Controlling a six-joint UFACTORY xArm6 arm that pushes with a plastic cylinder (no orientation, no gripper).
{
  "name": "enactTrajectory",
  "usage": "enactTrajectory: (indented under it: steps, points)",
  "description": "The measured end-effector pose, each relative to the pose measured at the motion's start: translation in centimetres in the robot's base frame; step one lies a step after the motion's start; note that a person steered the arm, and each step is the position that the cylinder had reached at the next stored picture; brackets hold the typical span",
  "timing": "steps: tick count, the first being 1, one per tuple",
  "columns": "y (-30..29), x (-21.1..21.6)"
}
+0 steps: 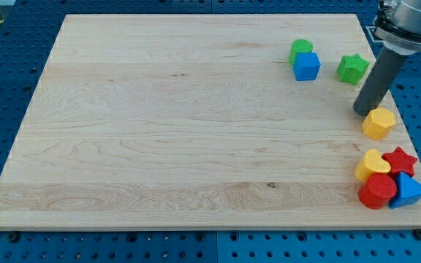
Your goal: Move the yellow hexagon slightly downwards
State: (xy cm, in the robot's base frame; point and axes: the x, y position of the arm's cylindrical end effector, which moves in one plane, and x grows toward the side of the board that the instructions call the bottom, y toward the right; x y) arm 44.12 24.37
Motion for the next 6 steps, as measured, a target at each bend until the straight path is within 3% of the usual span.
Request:
enactTrajectory:
  steps: [1, 6]
  points:
    - [1.0, -2.3]
    - [2.9, 5.1]
